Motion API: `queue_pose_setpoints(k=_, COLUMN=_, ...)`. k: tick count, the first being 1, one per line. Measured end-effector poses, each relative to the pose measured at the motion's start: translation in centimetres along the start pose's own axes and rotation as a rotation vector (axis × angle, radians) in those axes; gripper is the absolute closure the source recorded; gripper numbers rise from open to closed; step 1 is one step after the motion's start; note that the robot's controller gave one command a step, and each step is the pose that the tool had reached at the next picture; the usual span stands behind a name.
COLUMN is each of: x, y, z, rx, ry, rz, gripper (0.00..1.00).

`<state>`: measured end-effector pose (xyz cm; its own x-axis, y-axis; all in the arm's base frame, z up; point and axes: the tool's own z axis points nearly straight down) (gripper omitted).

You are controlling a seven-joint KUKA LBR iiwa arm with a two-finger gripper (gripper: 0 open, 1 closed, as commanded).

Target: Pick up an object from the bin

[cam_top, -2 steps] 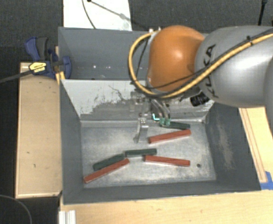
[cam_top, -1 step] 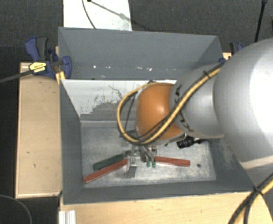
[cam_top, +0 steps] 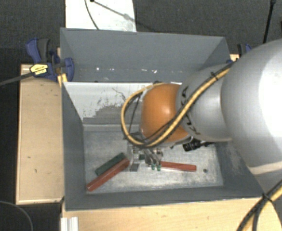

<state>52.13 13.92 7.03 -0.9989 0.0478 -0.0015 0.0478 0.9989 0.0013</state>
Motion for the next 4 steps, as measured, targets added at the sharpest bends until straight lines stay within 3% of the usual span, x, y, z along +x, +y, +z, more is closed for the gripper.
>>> queue_pose_setpoints(k=1, x=-0.8, y=6.3, z=-7.7, rx=-0.005, ry=-0.009, rz=-0.007, gripper=1.00)
queue_pose_setpoints(k=2, x=-1.6, y=6.5, z=-16.2, rx=-0.004, ry=-0.009, rz=-0.011, gripper=1.00)
queue_pose_setpoints(k=3, x=-0.1, y=5.9, z=-22.1, rx=-0.002, ry=-0.007, rz=-0.245, gripper=1.00)
queue_pose_setpoints(k=4, x=-3.8, y=8.5, z=-14.0, rx=0.000, ry=0.004, rz=-0.634, gripper=1.00)
